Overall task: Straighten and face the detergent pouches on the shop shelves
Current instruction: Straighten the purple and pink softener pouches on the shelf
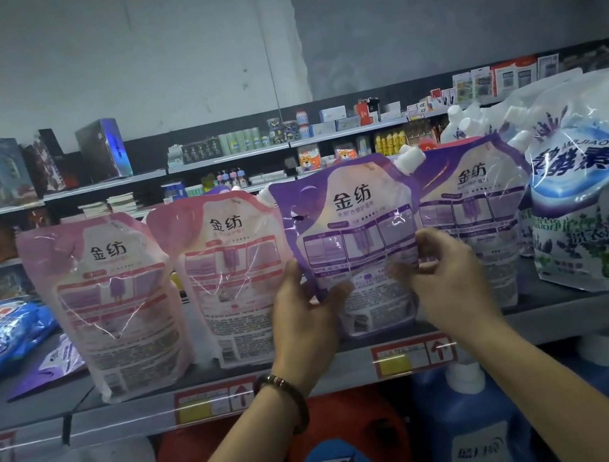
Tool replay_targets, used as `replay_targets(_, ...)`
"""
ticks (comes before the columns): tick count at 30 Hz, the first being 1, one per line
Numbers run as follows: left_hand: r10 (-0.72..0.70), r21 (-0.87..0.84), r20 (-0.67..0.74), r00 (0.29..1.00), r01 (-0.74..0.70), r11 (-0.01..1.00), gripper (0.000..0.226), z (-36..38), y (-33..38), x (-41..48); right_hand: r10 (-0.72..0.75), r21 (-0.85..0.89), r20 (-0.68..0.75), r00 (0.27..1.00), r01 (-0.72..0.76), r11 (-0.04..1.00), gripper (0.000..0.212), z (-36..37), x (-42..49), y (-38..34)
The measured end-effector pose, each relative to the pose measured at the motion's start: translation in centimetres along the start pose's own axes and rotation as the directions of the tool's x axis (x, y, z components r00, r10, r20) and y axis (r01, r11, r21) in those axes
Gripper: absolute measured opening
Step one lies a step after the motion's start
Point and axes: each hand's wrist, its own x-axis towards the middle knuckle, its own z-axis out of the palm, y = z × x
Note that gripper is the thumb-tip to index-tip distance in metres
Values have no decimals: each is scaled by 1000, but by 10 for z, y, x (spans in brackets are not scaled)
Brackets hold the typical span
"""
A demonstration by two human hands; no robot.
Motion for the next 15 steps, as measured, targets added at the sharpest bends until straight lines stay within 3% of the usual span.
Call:
replay_targets(3, 33, -31, 16, 999, -32, 999, 36, -10, 7, 0, -76, 35, -6, 997, 76, 996, 12, 3, -8, -14)
replay_targets(15, 121, -126, 48, 991, -114, 985, 34, -97, 56, -20, -143, 2, -26, 989, 143, 990, 12, 45, -42, -90)
